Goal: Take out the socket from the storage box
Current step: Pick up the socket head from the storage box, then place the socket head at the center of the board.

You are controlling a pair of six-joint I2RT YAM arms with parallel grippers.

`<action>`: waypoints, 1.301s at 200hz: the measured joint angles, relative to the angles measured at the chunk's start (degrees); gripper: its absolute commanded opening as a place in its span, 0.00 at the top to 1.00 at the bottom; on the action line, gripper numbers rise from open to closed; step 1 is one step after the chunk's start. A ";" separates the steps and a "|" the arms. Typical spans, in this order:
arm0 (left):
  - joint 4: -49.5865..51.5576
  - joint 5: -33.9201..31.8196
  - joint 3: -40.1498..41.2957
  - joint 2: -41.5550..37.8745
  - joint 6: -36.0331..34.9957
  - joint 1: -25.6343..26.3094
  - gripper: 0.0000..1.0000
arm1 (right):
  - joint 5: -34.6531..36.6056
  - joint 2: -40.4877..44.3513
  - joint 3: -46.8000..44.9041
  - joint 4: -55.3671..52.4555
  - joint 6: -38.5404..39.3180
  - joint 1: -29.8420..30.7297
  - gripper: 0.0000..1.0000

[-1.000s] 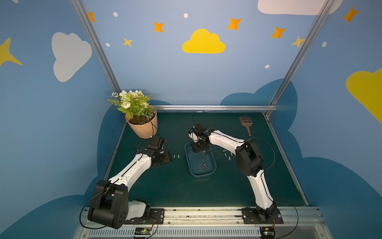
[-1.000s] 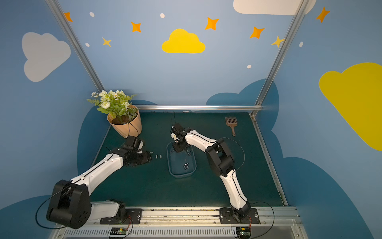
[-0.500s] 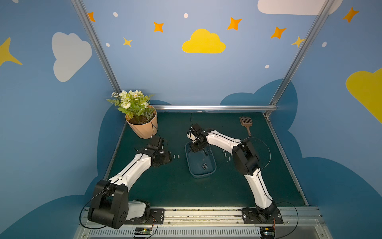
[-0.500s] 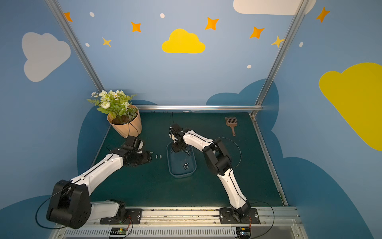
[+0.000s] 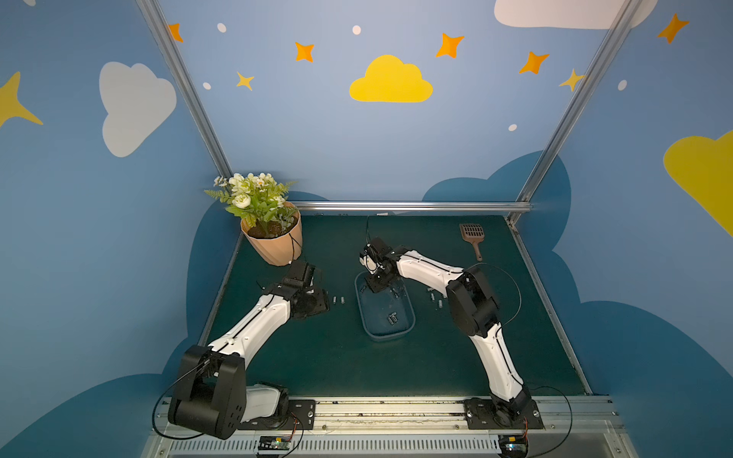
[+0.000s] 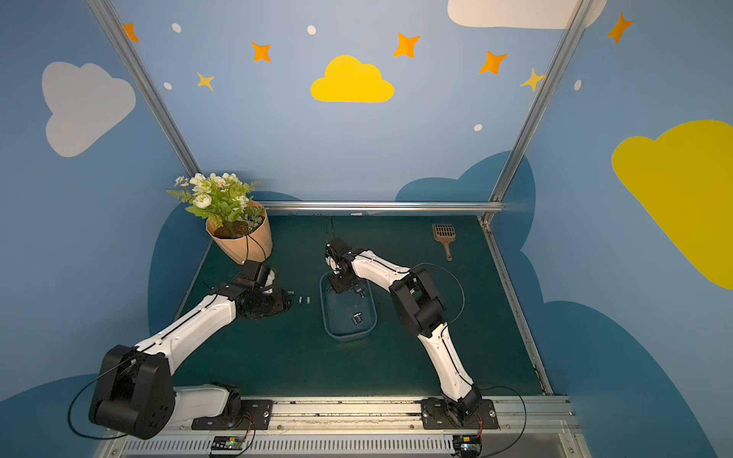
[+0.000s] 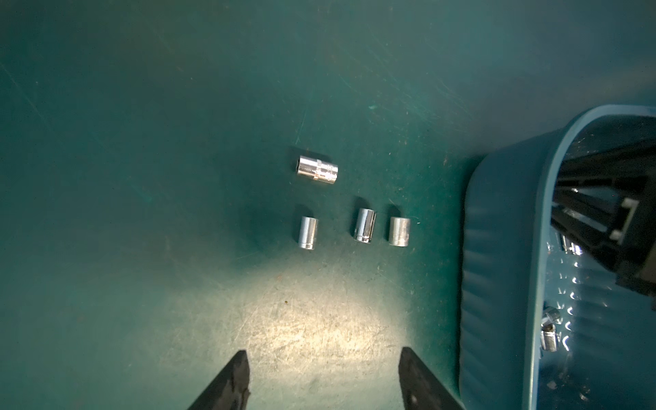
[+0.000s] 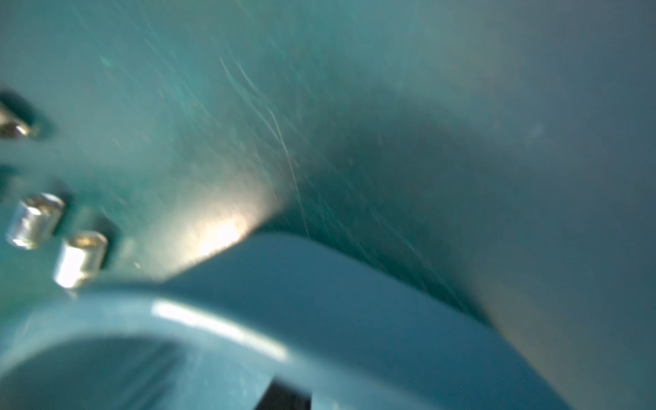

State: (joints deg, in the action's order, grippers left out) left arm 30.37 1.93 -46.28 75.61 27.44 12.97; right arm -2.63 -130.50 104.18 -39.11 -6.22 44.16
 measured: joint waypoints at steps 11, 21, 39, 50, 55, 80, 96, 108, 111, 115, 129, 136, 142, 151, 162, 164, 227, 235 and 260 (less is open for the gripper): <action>-0.02 0.00 0.00 0.00 0.00 0.00 0.33 | 0.15 1.27 -1.25 -0.46 0.02 -0.02 0.81; 0.00 0.00 0.00 0.00 0.00 0.00 0.33 | 0.20 3.02 -2.71 -0.76 0.04 -0.09 0.81; -0.02 -0.02 0.00 0.00 0.00 0.00 0.33 | 0.17 7.41 -5.11 -1.38 0.17 -0.50 0.81; 0.00 -0.02 0.00 0.00 0.00 -0.02 0.33 | 0.15 10.86 -6.45 -1.51 0.24 -0.85 0.81; 0.00 -0.02 0.00 0.00 0.02 -0.02 0.33 | 0.13 12.46 -7.06 -1.42 0.24 -1.05 0.81; -0.02 -0.02 0.00 0.00 0.00 -0.02 0.33 | -0.02 21.14 -11.37 -0.96 0.20 -3.54 0.81; -0.02 -0.02 0.00 0.00 0.00 -0.02 0.33 | 0.02 25.90 -15.10 -0.68 0.02 -6.32 0.81; -0.02 0.00 0.00 0.00 0.00 -0.02 0.32 | 0.11 28.35 -18.21 -0.57 -0.04 -8.35 0.81; -0.04 0.00 0.00 0.00 0.00 -0.02 0.32 | 0.20 28.94 -19.12 -0.57 -0.11 -8.94 0.81; -0.04 0.00 0.00 0.00 0.02 -0.02 0.33 | 0.20 29.44 -20.26 -0.55 -0.20 -9.66 0.81; -0.07 0.02 0.00 0.00 0.02 -0.02 0.33 | 0.42 30.47 -23.82 -0.52 -0.39 -12.09 0.81; -0.07 0.02 0.00 0.00 0.02 -0.02 0.33 | 0.50 30.53 -25.44 -0.52 -0.46 -13.09 0.81; -0.09 0.04 0.00 0.02 0.02 -0.02 0.33 | 0.57 30.51 -26.82 -0.52 -0.48 -13.84 0.81; -0.11 0.07 0.00 0.02 0.02 -0.02 0.33 | 0.59 30.38 -28.57 -0.59 -0.59 -14.56 0.81; -0.20 0.17 0.00 0.07 0.02 -0.02 0.33 | 0.66 30.08 -29.92 -0.72 -0.63 -15.06 0.81; -0.22 0.20 0.00 0.07 0.02 -0.02 0.33 | 0.63 29.97 -30.05 -0.74 -0.63 -15.10 0.81; -0.50 1.14 0.00 0.17 0.24 -0.02 0.33 | 0.46 24.94 -30.67 1.22 -0.87 -15.15 0.81; -0.50 1.16 0.00 0.17 0.28 -0.02 0.32 | 0.48 24.22 -30.73 1.51 -0.90 -15.15 0.81; -0.94 1.18 0.33 0.17 0.50 -0.02 0.32 | 0.63 22.21 -31.21 2.19 -1.03 -15.15 0.81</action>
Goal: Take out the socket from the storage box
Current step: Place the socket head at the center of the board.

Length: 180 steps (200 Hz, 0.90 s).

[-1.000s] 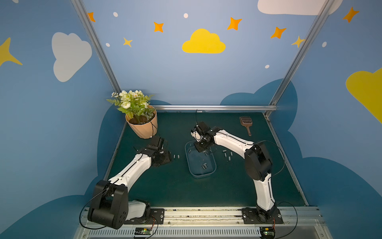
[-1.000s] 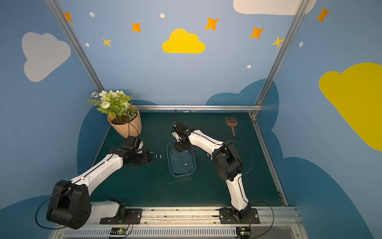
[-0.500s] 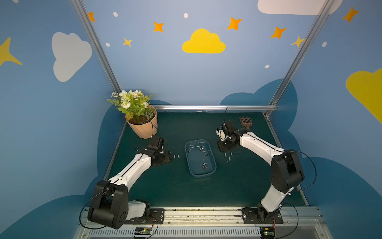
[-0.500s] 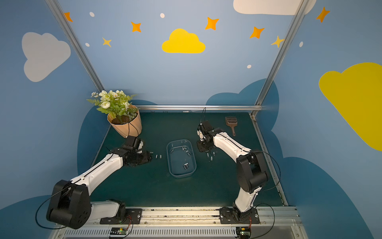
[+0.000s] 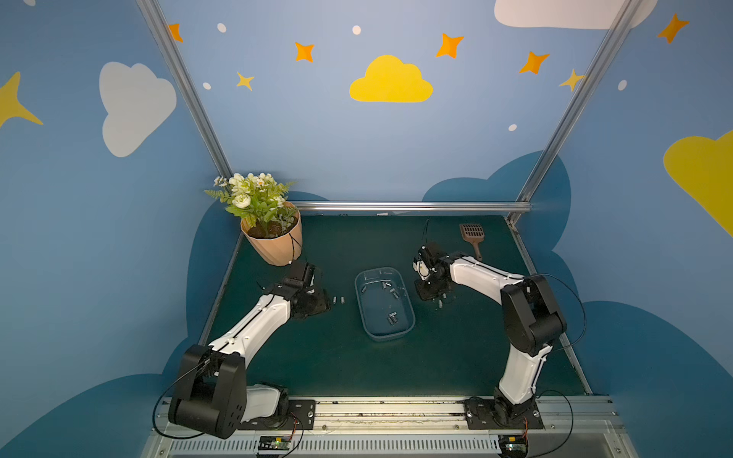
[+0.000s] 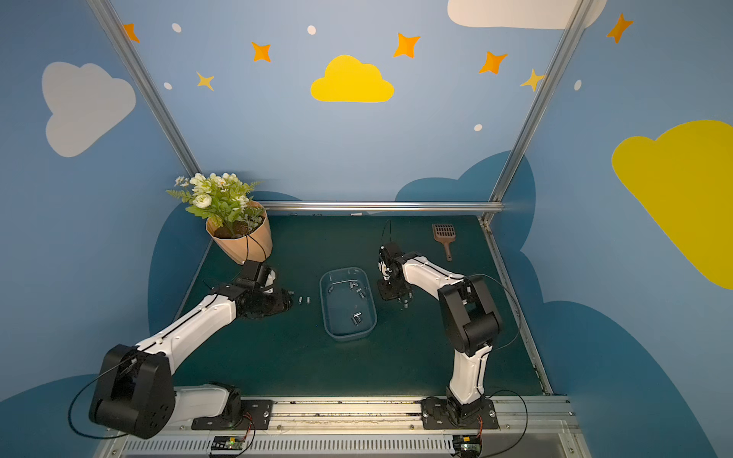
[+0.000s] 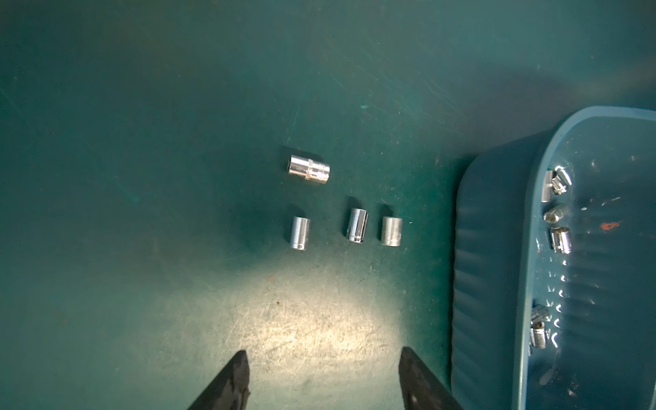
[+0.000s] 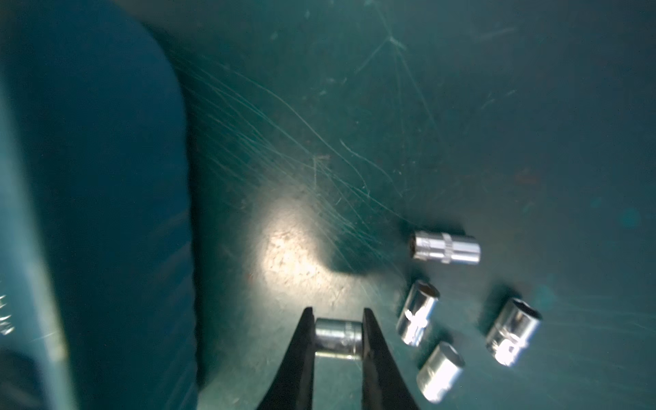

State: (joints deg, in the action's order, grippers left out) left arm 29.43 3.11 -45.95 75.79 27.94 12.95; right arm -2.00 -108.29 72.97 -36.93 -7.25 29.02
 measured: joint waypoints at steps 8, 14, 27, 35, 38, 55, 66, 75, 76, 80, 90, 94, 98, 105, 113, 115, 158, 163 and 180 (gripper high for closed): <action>-0.07 0.02 0.24 0.00 0.07 0.00 0.33 | 0.00 -0.46 -0.26 0.15 -0.04 0.00 0.81; -0.13 0.02 0.42 0.00 0.17 0.00 0.32 | 0.02 -0.72 -0.39 0.20 -0.07 0.00 0.81; -0.15 0.02 0.76 0.00 0.39 0.00 0.33 | 0.15 -1.14 -0.48 0.28 -0.04 0.00 0.80; -0.15 0.02 0.92 0.00 0.46 0.00 0.33 | 0.42 -1.31 -0.50 0.35 -0.07 0.00 0.80; -0.20 0.02 0.98 -0.02 0.44 0.00 0.32 | 0.46 -1.33 -0.50 0.37 -0.07 0.00 0.79; -0.33 0.02 1.25 -0.04 0.61 0.00 0.32 | 0.72 -1.53 -0.50 0.63 -0.07 0.00 0.79; -0.37 0.02 1.31 -0.04 0.66 0.00 0.32 | 0.85 -1.73 -0.48 0.72 -0.07 0.00 0.78; -0.39 0.02 1.33 -0.04 0.68 0.00 0.33 | 0.90 -1.75 -0.48 0.76 -0.09 0.00 0.78; -0.39 0.02 1.33 -0.07 0.68 0.00 0.33 | 0.90 -1.75 -0.48 0.74 -0.07 0.00 0.78; -0.39 0.02 1.33 -0.04 0.70 0.00 0.32 | 0.90 -1.77 -0.48 0.76 -0.09 0.00 0.78; -0.39 0.02 1.38 -0.04 0.79 0.00 0.32 | 0.92 -1.84 -0.48 0.81 -0.11 0.00 0.77; -0.42 0.04 1.40 -0.07 0.81 0.00 0.32 | 0.92 -1.84 -0.48 0.81 -0.09 0.00 0.76; -0.42 0.04 1.40 -0.04 0.81 0.00 0.32 | 0.92 -1.84 -0.48 0.81 -0.13 0.00 0.76; -0.42 0.04 1.40 -0.07 0.81 0.00 0.32 | 0.92 -1.84 -0.48 0.79 -0.22 0.00 0.75; -0.44 0.04 1.40 -0.07 0.81 0.00 0.32 | 0.92 -1.84 -0.48 0.76 -0.28 0.00 0.73; -0.42 0.04 1.40 -0.07 0.83 0.00 0.33 | 0.94 -1.84 -0.48 0.76 -0.24 0.00 0.73; -0.42 0.07 1.40 -0.15 0.83 0.00 0.33 | 1.05 -1.73 -0.48 0.70 -0.44 0.02 0.66; -0.42 0.07 1.40 -0.15 0.83 0.00 0.32 | 1.09 -1.70 -0.48 0.70 -0.44 0.02 0.65; -0.42 0.11 1.40 -0.15 0.83 0.00 0.32 | 1.16 -1.53 -0.48 0.66 -0.44 0.02 0.63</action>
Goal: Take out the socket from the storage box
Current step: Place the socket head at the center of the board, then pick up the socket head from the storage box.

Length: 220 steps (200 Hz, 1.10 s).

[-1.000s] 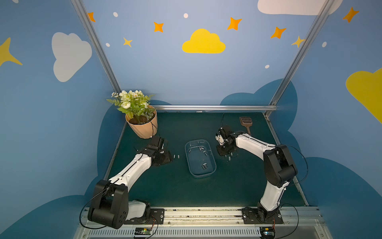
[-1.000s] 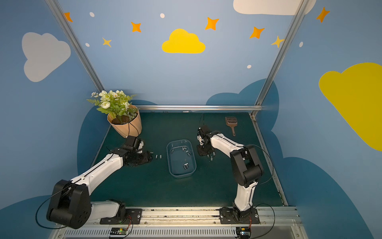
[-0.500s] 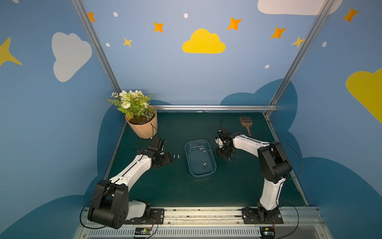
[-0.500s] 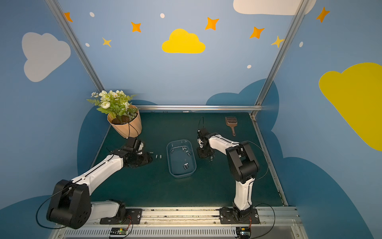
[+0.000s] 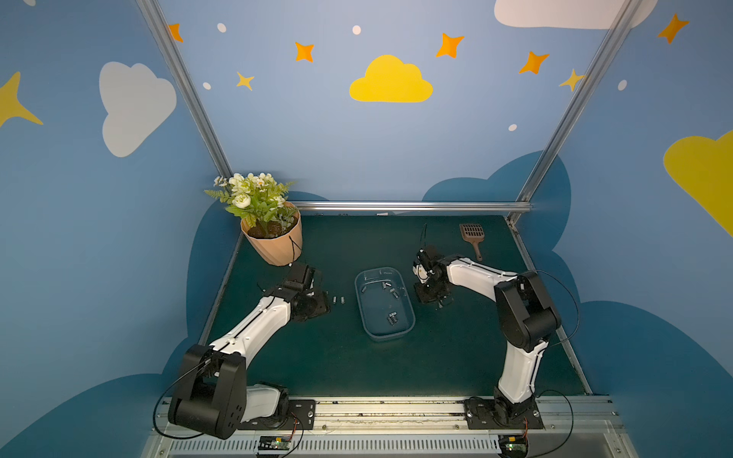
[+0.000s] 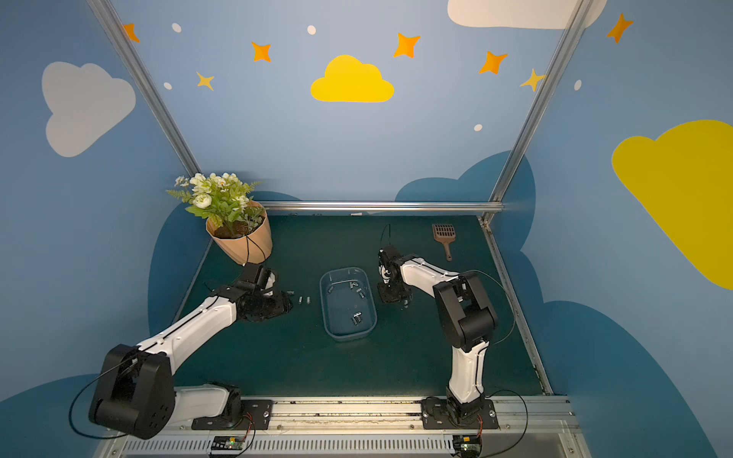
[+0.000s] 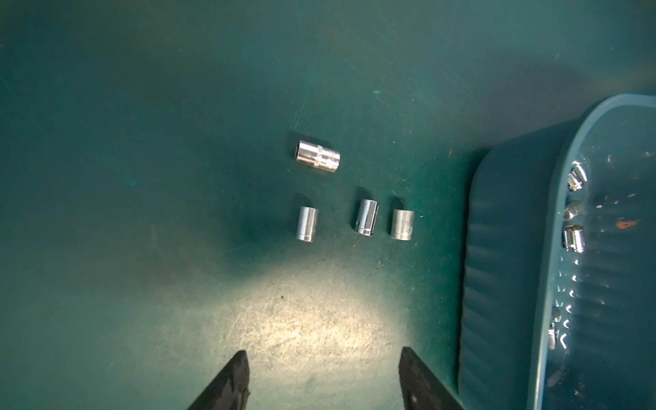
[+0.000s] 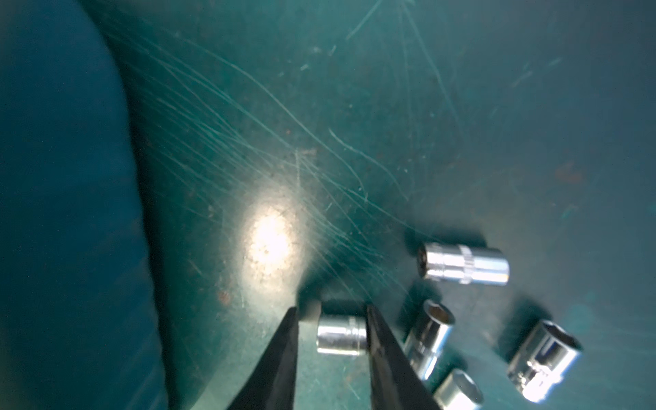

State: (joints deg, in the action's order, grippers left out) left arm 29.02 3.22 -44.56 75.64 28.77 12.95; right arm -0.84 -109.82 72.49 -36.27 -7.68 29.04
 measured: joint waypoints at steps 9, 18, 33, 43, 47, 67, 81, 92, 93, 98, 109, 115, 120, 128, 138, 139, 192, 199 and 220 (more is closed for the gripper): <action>-0.02 0.02 0.00 0.00 0.00 0.00 0.32 | 0.15 0.15 0.00 -0.07 0.00 0.00 0.63; -0.02 0.02 0.00 0.00 0.00 0.00 0.32 | 0.22 0.44 0.00 -0.20 0.00 0.00 0.62; 0.00 0.02 0.00 0.00 0.00 0.00 0.32 | 0.37 1.27 0.00 -0.57 -0.02 0.00 0.62; -0.02 0.04 0.00 0.00 0.00 0.00 0.32 | 0.39 2.10 0.09 -0.83 0.00 0.00 0.62; -0.02 0.07 0.00 0.00 0.00 0.00 0.32 | 0.42 2.43 0.15 -0.96 0.00 0.00 0.62; -0.07 0.28 0.00 0.00 0.00 0.00 0.32 | 0.66 4.02 0.35 -1.38 0.02 0.00 0.61; -0.15 0.68 0.00 0.00 0.00 0.00 0.32 | 0.79 5.18 0.42 -1.70 0.04 0.00 0.61; -0.20 1.07 0.00 0.00 0.00 0.00 0.32 | 0.83 6.03 0.50 -1.92 0.07 0.00 0.61; -0.20 1.09 0.00 0.00 -0.02 0.00 0.32 | 0.85 6.10 0.52 -1.95 0.09 0.00 0.61; -0.24 1.27 -0.02 0.00 0.00 0.00 0.32 | 0.87 6.47 0.57 -2.08 0.09 0.00 0.61; -0.26 1.55 -0.07 0.00 0.00 0.02 0.32 | 0.98 7.19 0.59 -2.32 0.15 0.00 0.61; -0.26 1.73 -0.15 0.00 0.00 0.02 0.32 | 1.03 7.63 0.59 -2.47 0.20 -0.02 0.61; -0.26 1.84 -0.28 0.00 0.00 0.02 0.32 | 1.05 8.00 0.59 -2.56 0.22 0.00 0.61; -0.37 2.08 -0.44 -0.07 0.00 0.09 0.32 | 1.07 8.57 0.59 -2.73 0.24 0.00 0.60; -0.42 2.34 -0.70 -0.26 0.00 0.24 0.32 | 1.11 9.29 0.59 -2.84 0.24 -0.02 0.60; -0.42 2.36 -0.72 -0.28 0.00 0.26 0.32 | 1.11 9.33 0.59 -2.86 0.24 -0.02 0.60; -0.70 2.78 -3.67 -0.76 0.17 2.36 0.32 | 0.15 10.34 0.59 -3.02 -0.04 -0.42 0.60; -0.66 2.80 -4.37 -0.74 0.15 2.86 0.32 | 0.04 10.36 0.59 -2.99 -0.07 -0.46 0.60; -0.59 2.84 -7.39 -0.39 -0.04 4.55 0.32 | -0.20 10.43 0.59 -3.02 -0.09 -0.50 0.60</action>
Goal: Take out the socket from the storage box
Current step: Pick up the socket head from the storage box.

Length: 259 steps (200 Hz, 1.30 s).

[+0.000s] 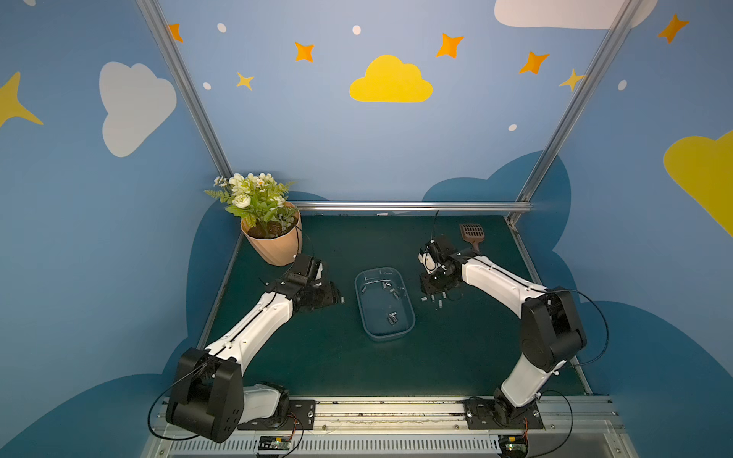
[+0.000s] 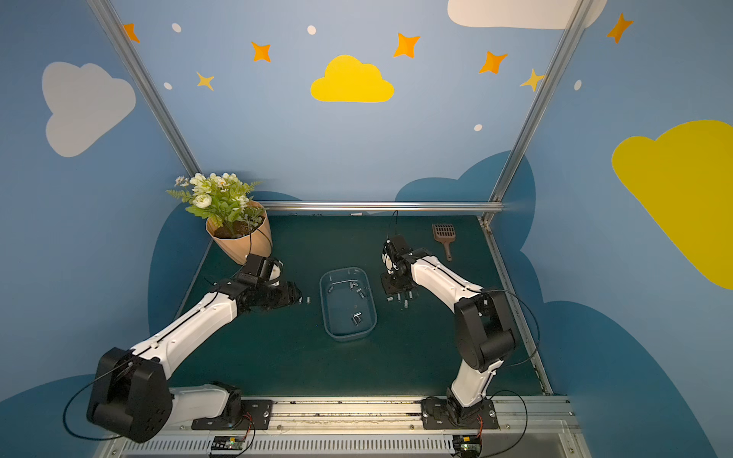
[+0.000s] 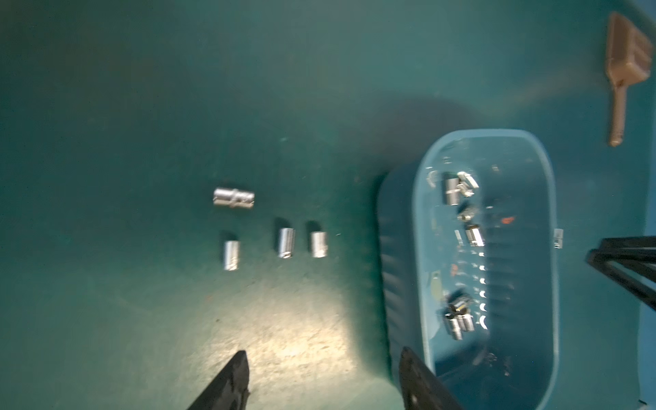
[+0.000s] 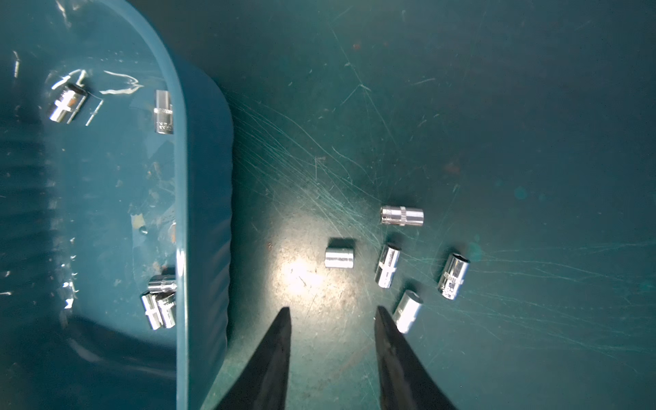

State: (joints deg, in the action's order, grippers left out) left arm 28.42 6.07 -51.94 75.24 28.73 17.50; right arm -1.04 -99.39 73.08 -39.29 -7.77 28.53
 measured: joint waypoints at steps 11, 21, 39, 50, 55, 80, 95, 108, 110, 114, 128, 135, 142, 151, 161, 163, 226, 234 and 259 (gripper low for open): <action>0.00 0.00 -2.12 0.57 -0.20 0.92 0.32 | -0.07 0.07 0.00 0.00 -0.09 -0.04 0.60; -0.09 -0.02 -4.15 1.40 -0.31 1.92 0.32 | -0.11 0.13 -0.02 0.00 -0.22 -0.07 0.60; -0.15 -0.02 -7.52 3.67 -0.66 4.11 0.32 | -0.13 0.70 -0.31 0.04 -0.57 -0.24 0.60; -0.24 -0.02 -9.46 5.64 -1.09 5.66 0.32 | -0.17 1.22 -0.68 0.04 -0.85 -0.39 0.60; -0.24 -0.02 -10.40 6.82 -1.29 6.40 0.33 | -0.17 1.44 -0.81 0.04 -0.92 -0.44 0.60; 0.22 -0.04 -14.82 13.44 -1.95 9.64 0.33 | -0.28 2.19 -1.16 0.04 -1.01 -0.76 0.60; 1.16 -0.26 -17.84 17.38 -2.27 11.56 0.33 | -0.33 2.64 -1.53 0.04 -1.01 -0.98 0.60; 2.12 -0.61 -20.59 20.35 -2.51 13.16 0.33 | -0.33 2.95 -1.86 0.04 -1.03 -1.18 0.60; 2.23 -0.68 -21.03 20.76 -2.58 13.40 0.33 | -0.33 3.02 -1.90 0.04 -1.03 -1.25 0.60; 2.49 -0.79 -21.75 21.51 -2.58 13.81 0.33 | -0.35 3.06 -2.05 0.07 -1.03 -1.33 0.60; 3.39 -1.60 -24.79 24.22 -2.60 15.30 0.33 | -0.39 3.26 -2.56 0.09 -1.05 -1.62 0.60; 3.72 -1.84 -26.10 25.40 -2.62 15.91 0.33 | -0.42 3.43 -2.93 0.11 -1.09 -1.73 0.60; 4.22 -1.99 -27.47 26.53 -2.62 16.44 0.34 | -0.44 3.56 -3.32 0.13 -1.16 -1.81 0.60; 4.87 -2.01 -29.38 28.37 -2.62 17.03 0.34 | -0.55 3.65 -3.76 0.24 -1.22 -1.97 0.60; 5.57 -2.12 -31.28 30.45 -2.60 17.40 0.35 | -0.57 3.65 -4.17 0.31 -1.27 -2.10 0.60; 5.77 -2.16 -31.67 30.86 -2.60 17.44 0.36 | -0.59 3.65 -4.26 0.35 -1.27 -2.10 0.60; 11.34 -4.26 -39.95 43.04 -3.08 17.92 0.41 | -1.16 3.69 -5.57 0.81 -1.38 -2.67 0.60; 12.04 -4.59 -41.05 44.02 -3.26 17.92 0.41 | -1.22 3.74 -5.62 0.81 -1.44 -2.69 0.60; 13.97 -5.68 -44.94 46.88 -3.87 17.94 0.41 | -1.53 3.80 -5.73 0.96 -1.51 -2.73 0.60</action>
State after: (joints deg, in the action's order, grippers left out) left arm 42.39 0.38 -96.88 122.13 24.86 35.44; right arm -2.57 -95.59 67.35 -38.33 -9.28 25.80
